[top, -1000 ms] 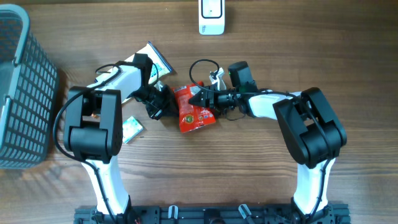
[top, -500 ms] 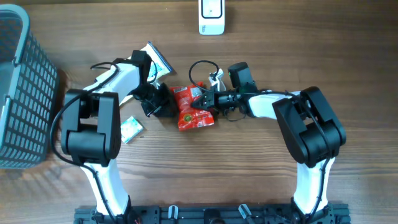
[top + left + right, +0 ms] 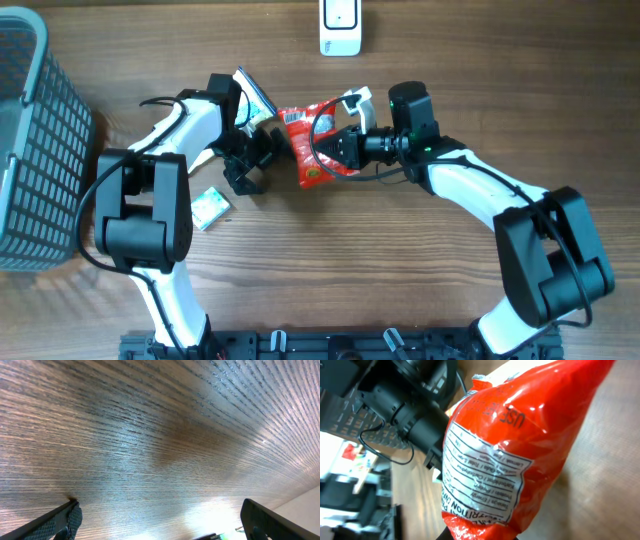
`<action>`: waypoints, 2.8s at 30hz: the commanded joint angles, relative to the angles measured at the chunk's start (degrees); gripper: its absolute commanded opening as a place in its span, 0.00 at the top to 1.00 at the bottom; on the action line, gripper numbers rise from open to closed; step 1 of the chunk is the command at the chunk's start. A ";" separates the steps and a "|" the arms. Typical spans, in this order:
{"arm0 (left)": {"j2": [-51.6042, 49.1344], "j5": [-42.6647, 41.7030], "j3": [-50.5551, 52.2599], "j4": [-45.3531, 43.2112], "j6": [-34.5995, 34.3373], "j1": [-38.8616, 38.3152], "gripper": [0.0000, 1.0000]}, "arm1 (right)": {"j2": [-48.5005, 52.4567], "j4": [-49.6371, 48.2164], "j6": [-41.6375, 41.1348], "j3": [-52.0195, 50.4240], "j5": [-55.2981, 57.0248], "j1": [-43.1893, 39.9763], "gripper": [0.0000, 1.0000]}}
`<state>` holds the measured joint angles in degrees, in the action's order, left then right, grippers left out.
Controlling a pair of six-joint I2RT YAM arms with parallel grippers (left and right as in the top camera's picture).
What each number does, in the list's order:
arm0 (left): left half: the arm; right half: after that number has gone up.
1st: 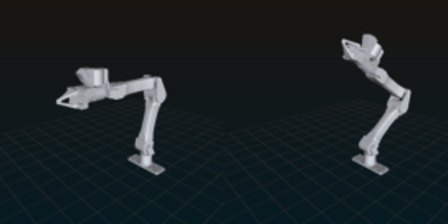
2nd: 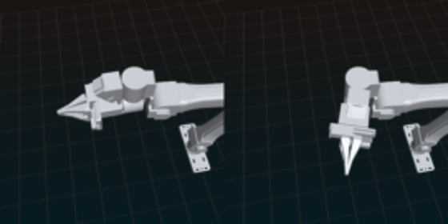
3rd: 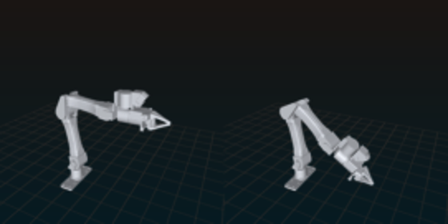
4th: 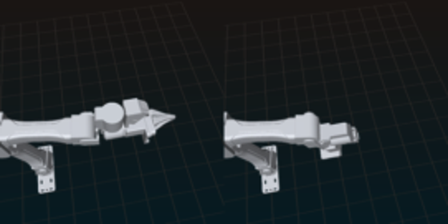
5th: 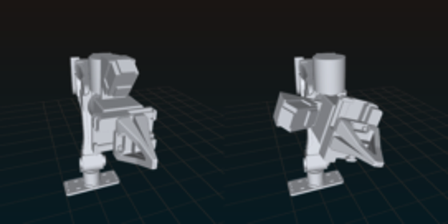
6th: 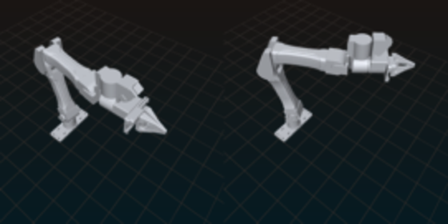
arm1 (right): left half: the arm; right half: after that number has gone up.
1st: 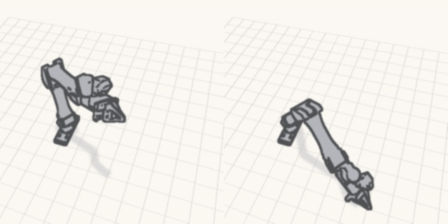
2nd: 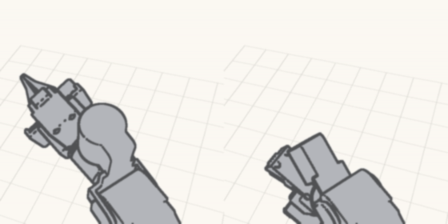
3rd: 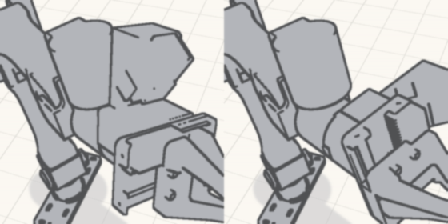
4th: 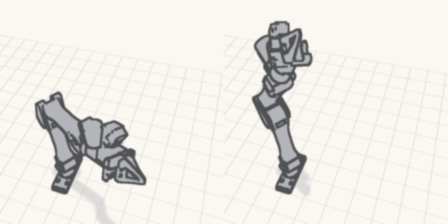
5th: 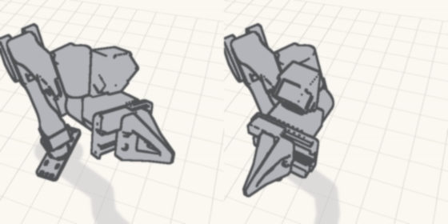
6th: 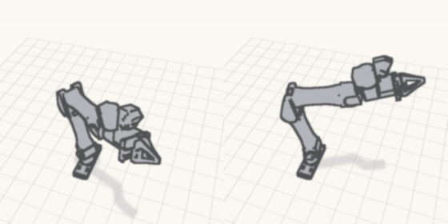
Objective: Scan the item barcode
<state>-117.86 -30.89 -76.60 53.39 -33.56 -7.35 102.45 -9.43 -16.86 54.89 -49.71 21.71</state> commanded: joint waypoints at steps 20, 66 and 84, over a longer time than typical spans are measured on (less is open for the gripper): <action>-4.57 11.52 2.58 -1.51 1.77 0.50 0.00 | -5.31 -12.63 38.10 0.59 16.68 0.17 0.96; -4.57 11.52 2.58 -1.51 1.77 0.50 0.00 | 14.99 -46.18 96.19 12.20 51.74 -0.70 0.96; -4.57 11.52 2.58 -1.51 1.79 0.50 0.00 | 41.53 -37.00 111.01 43.78 55.67 -4.35 0.96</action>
<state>-117.84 -30.65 -76.64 53.39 -33.78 -7.40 143.24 -44.80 91.88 97.34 5.21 16.84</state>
